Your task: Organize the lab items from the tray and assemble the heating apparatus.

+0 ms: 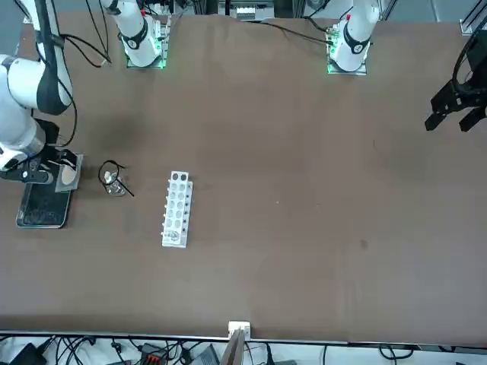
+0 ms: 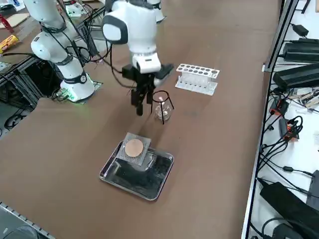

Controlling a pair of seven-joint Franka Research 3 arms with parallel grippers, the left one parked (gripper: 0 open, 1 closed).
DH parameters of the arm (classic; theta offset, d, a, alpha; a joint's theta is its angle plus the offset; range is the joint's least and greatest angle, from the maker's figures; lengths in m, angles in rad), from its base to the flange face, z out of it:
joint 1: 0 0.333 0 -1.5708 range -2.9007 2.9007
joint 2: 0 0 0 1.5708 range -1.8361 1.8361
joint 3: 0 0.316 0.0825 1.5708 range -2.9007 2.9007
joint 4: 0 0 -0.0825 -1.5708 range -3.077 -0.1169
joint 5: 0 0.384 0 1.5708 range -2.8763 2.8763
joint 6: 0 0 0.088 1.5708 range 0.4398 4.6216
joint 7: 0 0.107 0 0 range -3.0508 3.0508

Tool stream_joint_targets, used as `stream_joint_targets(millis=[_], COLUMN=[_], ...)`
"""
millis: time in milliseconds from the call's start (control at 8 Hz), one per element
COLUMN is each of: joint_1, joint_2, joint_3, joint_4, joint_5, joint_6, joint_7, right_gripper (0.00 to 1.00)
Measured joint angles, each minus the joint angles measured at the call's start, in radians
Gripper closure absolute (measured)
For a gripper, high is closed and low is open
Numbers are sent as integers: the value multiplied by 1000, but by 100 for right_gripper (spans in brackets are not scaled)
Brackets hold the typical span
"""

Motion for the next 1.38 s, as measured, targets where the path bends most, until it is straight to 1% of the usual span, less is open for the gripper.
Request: stream_joint_targets(millis=[125, 375, 500, 875, 1000, 1125, 1375], joint_1=[-12, -22, -25, -34, -42, -48, -49], joint_2=[34, 99, 126, 168, 177, 187, 210], joint_3=[-7, -7, -7, -7, -7, -7, -7], joint_4=[-18, -76, -98, -105, -105, -105, -105], joint_5=[-11, -12, -12, -12, -12, -12, -12], joint_6=[48, 199, 252, 284, 288, 292, 305], joint_7=[-1, -1, -1, -1, -1, -1, -1], right_gripper=[0, 0, 0, 2, 7, 13, 19])
